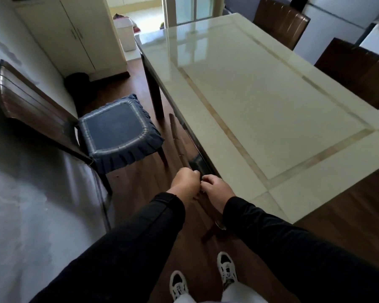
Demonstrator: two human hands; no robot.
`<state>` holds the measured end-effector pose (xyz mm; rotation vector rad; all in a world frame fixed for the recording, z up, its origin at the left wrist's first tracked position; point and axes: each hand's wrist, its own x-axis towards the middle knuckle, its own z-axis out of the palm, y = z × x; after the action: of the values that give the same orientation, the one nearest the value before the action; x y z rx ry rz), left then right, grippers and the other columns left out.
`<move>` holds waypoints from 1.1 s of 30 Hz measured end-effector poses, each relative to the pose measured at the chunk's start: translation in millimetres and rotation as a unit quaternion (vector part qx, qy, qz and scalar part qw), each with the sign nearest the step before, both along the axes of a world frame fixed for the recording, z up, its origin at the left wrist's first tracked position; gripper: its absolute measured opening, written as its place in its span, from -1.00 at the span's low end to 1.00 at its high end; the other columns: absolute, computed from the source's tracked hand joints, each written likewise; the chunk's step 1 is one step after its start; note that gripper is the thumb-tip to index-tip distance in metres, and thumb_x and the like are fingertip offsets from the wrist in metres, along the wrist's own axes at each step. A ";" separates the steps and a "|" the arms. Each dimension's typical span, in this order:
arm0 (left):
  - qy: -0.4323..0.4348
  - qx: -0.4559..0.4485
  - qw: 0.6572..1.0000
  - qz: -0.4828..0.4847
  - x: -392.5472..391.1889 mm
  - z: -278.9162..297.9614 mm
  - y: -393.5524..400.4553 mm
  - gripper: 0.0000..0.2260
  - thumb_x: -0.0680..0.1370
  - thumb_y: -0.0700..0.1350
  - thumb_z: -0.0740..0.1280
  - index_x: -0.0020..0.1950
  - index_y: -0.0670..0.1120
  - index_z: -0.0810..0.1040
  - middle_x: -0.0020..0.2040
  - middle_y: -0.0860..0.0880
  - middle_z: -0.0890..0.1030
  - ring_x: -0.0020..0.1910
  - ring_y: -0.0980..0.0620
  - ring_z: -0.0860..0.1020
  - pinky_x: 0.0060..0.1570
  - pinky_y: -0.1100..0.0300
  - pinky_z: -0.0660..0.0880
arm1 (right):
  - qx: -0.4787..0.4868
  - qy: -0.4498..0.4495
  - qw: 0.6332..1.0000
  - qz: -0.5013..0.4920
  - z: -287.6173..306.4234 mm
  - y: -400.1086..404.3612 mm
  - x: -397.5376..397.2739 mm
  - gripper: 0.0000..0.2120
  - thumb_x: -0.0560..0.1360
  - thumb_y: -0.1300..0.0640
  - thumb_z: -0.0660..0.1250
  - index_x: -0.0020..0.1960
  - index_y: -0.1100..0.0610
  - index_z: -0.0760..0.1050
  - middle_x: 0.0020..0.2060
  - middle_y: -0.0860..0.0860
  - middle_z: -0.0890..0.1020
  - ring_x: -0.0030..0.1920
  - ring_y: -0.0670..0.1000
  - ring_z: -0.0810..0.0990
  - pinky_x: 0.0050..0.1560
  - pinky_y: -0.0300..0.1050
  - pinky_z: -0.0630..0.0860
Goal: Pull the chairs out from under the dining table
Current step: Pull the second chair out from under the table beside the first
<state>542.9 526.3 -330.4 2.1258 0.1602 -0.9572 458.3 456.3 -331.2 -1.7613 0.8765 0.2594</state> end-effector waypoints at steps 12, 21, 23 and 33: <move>-0.083 0.076 0.994 0.015 -10.6 -6.9 -7.6 -0.76 0.59 0.03 0.19 -0.03 -0.14 0.46 -0.23 -0.07 0.55 -0.30 -0.06 0.53 -0.38 0.15 0.42 | -0.066 0.052 0.975 0.203 -6.9 -27.0 -19.1 -0.62 0.37 0.00 0.37 0.14 0.13 0.54 -0.03 0.07 0.67 -0.03 0.06 0.64 -0.01 -0.04 0.57; -0.069 0.092 0.992 0.059 -23.1 -4.0 -15.6 -0.74 0.55 0.04 0.31 0.08 -0.13 0.47 -0.04 -0.09 0.60 -0.11 -0.10 0.60 -0.10 0.05 0.57 | -0.058 0.041 0.967 0.243 -13.9 -38.8 -26.3 -0.63 0.40 -0.09 0.42 0.10 0.11 0.54 -0.06 0.05 0.68 -0.06 0.05 0.66 -0.05 -0.05 0.59; -0.031 0.076 0.995 0.057 -27.3 -4.2 -16.4 -0.79 0.49 -0.03 0.39 -0.04 -0.15 0.53 -0.14 -0.09 0.64 -0.19 -0.06 0.63 -0.11 0.07 0.61 | -0.045 0.052 0.964 0.257 -14.5 -40.2 -26.6 -0.68 0.38 -0.05 0.43 0.05 0.10 0.54 -0.07 0.05 0.69 -0.06 0.06 0.67 -0.04 -0.04 0.62; 0.065 0.005 0.993 0.101 -32.6 6.0 -13.6 -0.86 0.46 -0.20 0.36 -0.04 -0.23 0.54 -0.07 -0.24 0.65 -0.18 -0.23 0.67 -0.16 -0.04 0.66 | -0.031 0.088 0.960 0.266 -12.3 -41.1 -19.9 -0.63 0.29 0.11 0.44 0.09 0.11 0.57 -0.14 0.05 0.68 -0.09 0.06 0.69 -0.06 -0.06 0.66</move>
<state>510.3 512.7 -324.4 2.0117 0.4375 -0.9747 438.5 415.2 -343.5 -2.0331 0.5182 0.7555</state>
